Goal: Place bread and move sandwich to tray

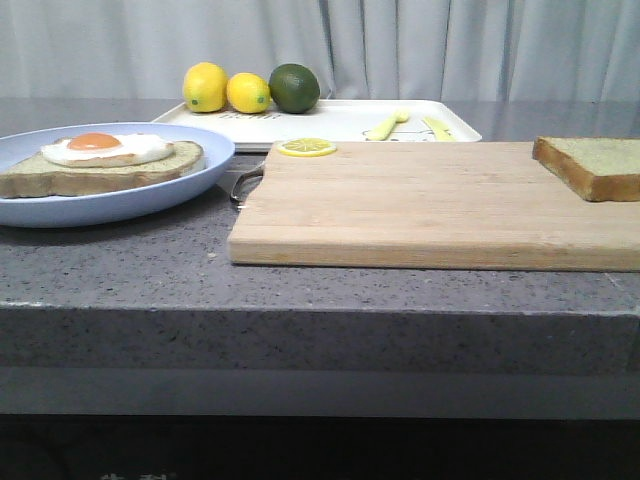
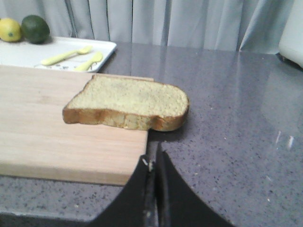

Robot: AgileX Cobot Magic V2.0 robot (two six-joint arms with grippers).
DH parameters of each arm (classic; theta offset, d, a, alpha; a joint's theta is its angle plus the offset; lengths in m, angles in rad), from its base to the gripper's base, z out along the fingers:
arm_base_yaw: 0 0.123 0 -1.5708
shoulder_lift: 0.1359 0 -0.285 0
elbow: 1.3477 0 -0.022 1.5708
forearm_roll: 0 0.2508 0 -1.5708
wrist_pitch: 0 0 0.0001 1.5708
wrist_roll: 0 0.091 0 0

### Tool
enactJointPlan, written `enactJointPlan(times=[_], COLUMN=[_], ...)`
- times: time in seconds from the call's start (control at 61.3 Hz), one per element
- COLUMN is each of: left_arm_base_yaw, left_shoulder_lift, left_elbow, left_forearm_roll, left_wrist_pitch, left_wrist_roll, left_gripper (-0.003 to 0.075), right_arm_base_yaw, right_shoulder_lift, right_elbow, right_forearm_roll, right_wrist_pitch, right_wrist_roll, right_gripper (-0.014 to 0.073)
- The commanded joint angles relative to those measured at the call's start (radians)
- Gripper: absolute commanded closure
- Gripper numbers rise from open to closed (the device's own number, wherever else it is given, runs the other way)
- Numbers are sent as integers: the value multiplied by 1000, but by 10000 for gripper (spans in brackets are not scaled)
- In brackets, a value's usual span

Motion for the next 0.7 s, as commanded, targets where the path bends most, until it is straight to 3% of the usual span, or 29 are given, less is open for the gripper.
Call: enactJointPlan(times=[0.0, 0.163, 0.473, 0.685], left_arm_base_yaw=[-7, -7, -7, -7], left_shoulder_lift=[-22, 12, 241, 385], left_elbow=[-67, -247, -667, -768], left_forearm_roll=[-10, -10, -10, -23], left_wrist_pitch=[-107, -65, 333, 493], left_wrist_roll=[-8, -8, -8, -8], left_gripper=[738, 738, 738, 738], right_arm_base_yaw=[-2, -2, -2, -2], right_shoulder_lift=[-12, 8, 241, 422], right_elbow=[-81, -263, -630, -714], right_forearm_roll=[62, 54, -125, -124], right_wrist_pitch=[-109, -29, 299, 412], right_wrist_roll=[-2, -2, -2, -2], right_gripper=[660, 660, 660, 660])
